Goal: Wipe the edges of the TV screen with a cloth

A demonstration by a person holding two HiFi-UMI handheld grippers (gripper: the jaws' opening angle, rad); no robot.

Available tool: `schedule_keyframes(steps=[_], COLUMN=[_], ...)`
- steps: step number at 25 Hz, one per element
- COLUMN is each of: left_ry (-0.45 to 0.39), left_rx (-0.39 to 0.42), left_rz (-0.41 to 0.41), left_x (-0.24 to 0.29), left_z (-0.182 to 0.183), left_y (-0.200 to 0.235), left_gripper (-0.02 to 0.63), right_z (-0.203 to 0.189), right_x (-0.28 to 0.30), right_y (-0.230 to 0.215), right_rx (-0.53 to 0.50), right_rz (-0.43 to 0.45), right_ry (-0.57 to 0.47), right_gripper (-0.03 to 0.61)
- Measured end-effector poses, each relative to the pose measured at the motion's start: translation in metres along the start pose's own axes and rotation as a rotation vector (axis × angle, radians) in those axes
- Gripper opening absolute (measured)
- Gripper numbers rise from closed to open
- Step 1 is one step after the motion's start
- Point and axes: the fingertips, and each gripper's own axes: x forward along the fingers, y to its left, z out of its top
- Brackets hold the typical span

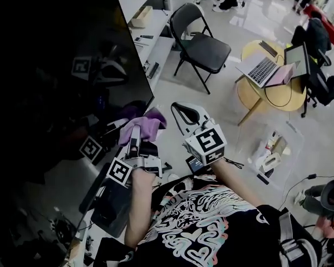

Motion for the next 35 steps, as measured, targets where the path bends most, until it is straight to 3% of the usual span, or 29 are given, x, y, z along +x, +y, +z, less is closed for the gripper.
schedule_keyframes(steps=[35], left_ry=[-0.114], left_rx=[0.067], left_rz=[0.048], left_x=[0.095], left_z=[-0.046], left_y=[0.011], left_gripper=[0.071], right_z=[0.003], right_x=[0.007], right_y=[-0.096], right_rx=[-0.053], right_rz=[0.243], right_ry=[0.022], right_gripper=[0.029])
